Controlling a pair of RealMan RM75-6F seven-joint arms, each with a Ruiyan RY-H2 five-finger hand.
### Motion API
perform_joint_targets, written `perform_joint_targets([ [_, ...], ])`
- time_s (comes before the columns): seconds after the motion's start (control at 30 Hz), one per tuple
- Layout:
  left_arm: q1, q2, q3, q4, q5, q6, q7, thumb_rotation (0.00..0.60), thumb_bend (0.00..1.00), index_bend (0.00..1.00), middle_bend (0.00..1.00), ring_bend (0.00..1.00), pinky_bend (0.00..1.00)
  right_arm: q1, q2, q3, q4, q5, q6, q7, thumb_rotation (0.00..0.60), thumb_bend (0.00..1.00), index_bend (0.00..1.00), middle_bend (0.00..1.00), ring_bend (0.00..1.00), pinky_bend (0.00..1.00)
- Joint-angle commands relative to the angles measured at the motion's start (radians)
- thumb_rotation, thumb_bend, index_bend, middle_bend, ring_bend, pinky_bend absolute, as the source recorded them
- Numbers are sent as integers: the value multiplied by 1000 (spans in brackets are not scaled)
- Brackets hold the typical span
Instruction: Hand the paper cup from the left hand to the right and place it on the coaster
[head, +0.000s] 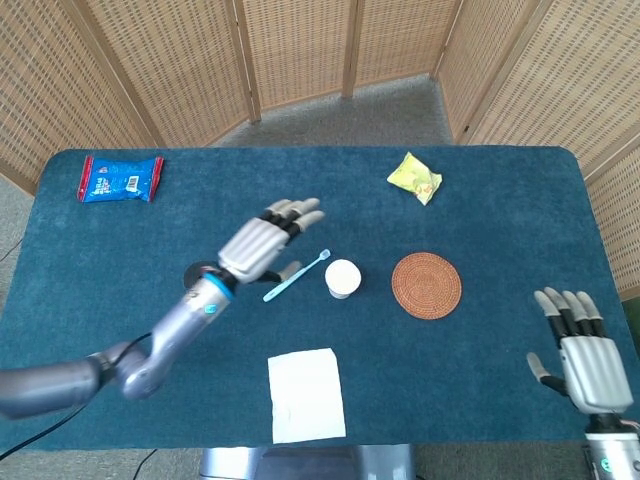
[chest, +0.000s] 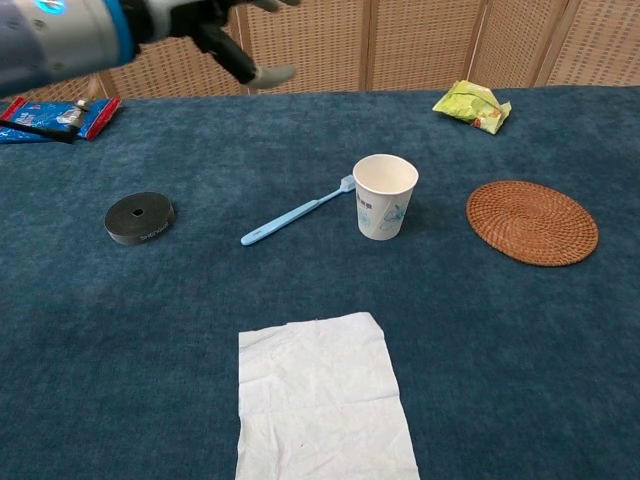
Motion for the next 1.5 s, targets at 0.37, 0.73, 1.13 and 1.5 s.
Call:
perform_joint_targets([
  [0.37,432,463,191,-366,132,368,-73,585,472,0,0,0,0,249,-74,90,-66,74,-290,-133,600,363,0,0,0,0],
  [0.73,632,543,266,-310,183,496,-245,587,472,0,0,0,0,435,-197,144,-56,240,-478,-283,600,360,0,0,0,0],
  [1.13,682,520,251,-228,206,491,-345,587,471,0,0,0,0,654,-373,192,113,510,-620,-419,600,373,0,0,0,0],
  [1.5,704,500,236,-191,200,467,-375,585,471,0,0,0,0,779,-416,181,175,663,-636,-501,600,379,0,0,0,0],
])
